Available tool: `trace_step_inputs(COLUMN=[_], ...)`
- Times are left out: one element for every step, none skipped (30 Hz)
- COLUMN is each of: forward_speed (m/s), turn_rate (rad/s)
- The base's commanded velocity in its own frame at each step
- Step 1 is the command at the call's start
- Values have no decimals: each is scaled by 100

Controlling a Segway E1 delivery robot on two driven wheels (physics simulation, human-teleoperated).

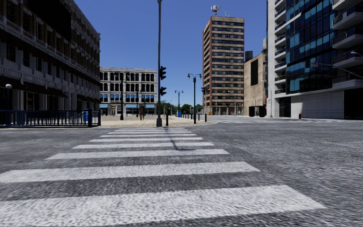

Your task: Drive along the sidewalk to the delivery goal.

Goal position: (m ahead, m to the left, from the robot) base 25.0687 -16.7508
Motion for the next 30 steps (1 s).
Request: trace_step_inputs(forward_speed=[200,200,200,200,200,200,200,200,200,200,200,200,200,200,200,200,200,200,200,200,200,200,200,200,200,200,200,200,200,200], turn_rate=[0,0,0,0,0,0,0,0,0,0,0,2,7,7,12,15,16,17,18,18,19,19,19,19,19,19,19,19,19,19])
